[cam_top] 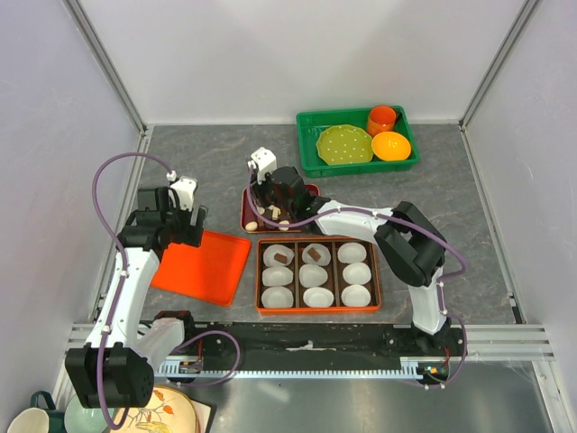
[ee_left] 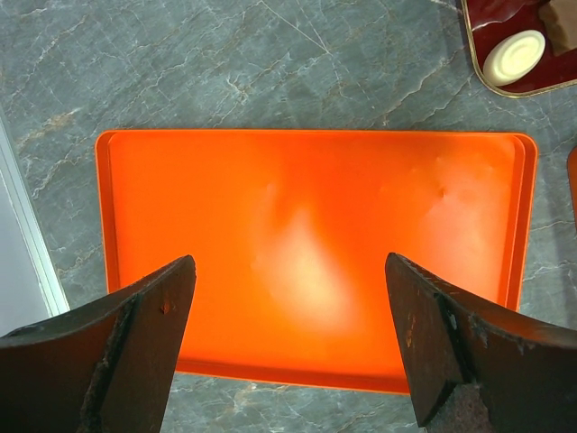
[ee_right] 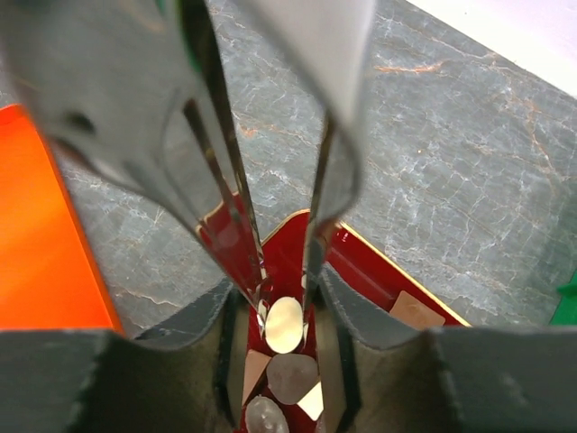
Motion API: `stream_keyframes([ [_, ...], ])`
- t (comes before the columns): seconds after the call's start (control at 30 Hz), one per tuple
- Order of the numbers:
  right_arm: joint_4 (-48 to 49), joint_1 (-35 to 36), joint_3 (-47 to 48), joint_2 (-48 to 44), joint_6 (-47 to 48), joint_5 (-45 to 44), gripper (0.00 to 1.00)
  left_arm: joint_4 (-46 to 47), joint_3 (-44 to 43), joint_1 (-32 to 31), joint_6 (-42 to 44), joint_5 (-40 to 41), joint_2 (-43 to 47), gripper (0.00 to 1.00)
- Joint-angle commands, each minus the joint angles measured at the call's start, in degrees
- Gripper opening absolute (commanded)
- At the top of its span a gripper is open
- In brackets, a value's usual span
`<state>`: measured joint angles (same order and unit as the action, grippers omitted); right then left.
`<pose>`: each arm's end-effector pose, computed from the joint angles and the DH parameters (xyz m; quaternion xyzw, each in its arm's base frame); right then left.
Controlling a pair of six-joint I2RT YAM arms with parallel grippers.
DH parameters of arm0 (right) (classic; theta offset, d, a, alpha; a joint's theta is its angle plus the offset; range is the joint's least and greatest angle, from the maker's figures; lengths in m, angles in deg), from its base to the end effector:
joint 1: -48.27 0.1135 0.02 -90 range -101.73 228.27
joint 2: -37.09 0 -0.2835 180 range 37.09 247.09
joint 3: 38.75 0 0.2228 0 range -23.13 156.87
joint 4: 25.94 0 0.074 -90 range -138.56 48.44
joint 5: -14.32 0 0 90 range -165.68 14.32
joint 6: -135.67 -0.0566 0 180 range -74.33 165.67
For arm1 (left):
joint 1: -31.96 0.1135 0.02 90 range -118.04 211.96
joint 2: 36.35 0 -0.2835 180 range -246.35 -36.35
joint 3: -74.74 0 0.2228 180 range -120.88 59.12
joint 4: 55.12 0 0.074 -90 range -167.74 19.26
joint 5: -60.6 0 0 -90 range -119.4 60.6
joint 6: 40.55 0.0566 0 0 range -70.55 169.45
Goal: Pack the chocolate
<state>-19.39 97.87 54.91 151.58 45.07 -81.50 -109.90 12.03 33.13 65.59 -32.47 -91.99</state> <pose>0.3103 0.3558 0.2601 -0.2986 0.7304 0.2237 0.5721 0.1690 0.0004 0.2784 0.1310 0.9231 0.0296 0.3603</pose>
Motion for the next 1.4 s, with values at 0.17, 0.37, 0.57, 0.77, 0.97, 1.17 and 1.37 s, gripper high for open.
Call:
stream_keyframes([
  [0.17,-1.43,-0.3,5.98,-5.86,4.64,0.64,0.26,-0.48,-0.99,0.24,2.4,0.7,1.85,0.93],
  [0.37,-3.27,-0.21,2.74,-15.26,5.0,1.16,0.25,-0.66,-1.6,0.24,2.05,0.52,1.85,0.93],
  [0.57,-4.86,2.42,-11.56,-27.91,3.5,1.43,0.26,-0.48,-1.78,0.15,1.7,0.08,1.06,0.93],
  [0.77,-7.67,8.57,-21.42,-39.24,1.66,-2.16,0.26,-0.66,-2.48,0.24,1.61,-0.18,1.14,0.93],
  [0.97,-9.69,8.84,-25.57,-44.62,-0.09,-4.11,0.25,-1.01,-2.48,0.24,1.52,-0.18,1.23,0.93],
  [1.17,-11.36,9.54,-27.76,-46.03,-3.26,-1.47,0.24,-1.36,-2.31,0.24,1.44,-0.18,1.85,0.93],
  [1.37,-12.77,9.46,-30.14,-50.06,-3.44,-8.31,0.22,-1.36,-1.87,0.24,2.05,0.08,2.2,0.93],
])
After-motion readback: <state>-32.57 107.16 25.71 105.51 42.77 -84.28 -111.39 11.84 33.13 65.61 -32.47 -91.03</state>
